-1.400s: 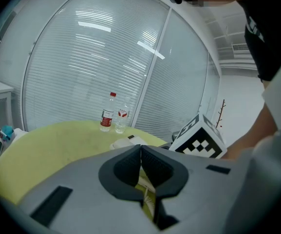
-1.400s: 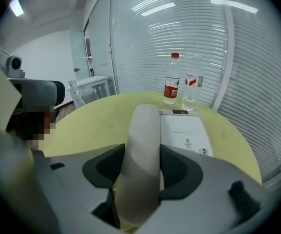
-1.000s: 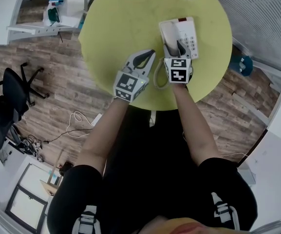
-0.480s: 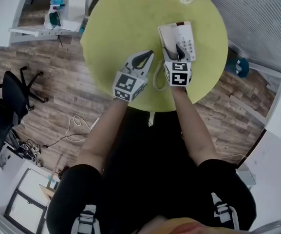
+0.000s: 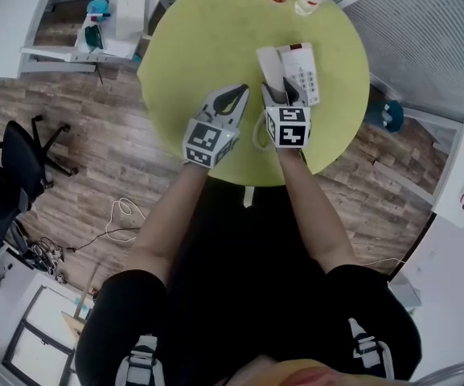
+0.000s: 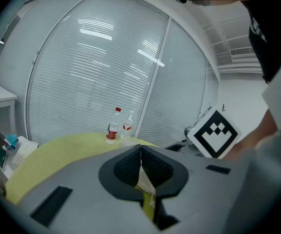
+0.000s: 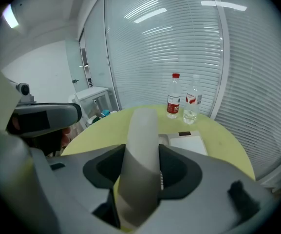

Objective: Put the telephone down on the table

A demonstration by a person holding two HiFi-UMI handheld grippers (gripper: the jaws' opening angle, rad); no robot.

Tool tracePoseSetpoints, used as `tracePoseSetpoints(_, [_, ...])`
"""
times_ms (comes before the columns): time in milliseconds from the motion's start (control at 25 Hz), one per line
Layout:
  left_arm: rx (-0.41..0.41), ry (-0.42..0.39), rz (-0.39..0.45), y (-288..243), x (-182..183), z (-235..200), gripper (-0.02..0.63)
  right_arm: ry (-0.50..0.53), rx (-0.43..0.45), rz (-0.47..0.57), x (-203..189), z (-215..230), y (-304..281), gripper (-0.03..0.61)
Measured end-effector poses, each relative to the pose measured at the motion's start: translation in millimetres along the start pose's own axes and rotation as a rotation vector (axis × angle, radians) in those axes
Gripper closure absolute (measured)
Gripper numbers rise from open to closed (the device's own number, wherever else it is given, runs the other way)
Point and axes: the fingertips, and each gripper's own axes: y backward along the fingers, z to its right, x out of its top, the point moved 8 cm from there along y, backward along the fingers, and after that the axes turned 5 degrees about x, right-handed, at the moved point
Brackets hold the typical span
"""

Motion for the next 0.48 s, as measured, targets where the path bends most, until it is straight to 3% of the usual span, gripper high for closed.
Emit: tracePoseSetpoints(480, [0.031, 0.002, 0.02, 41, 4, -26, 0.601, 0.005, 0.045, 0.021, 17, -59, 10, 0.359])
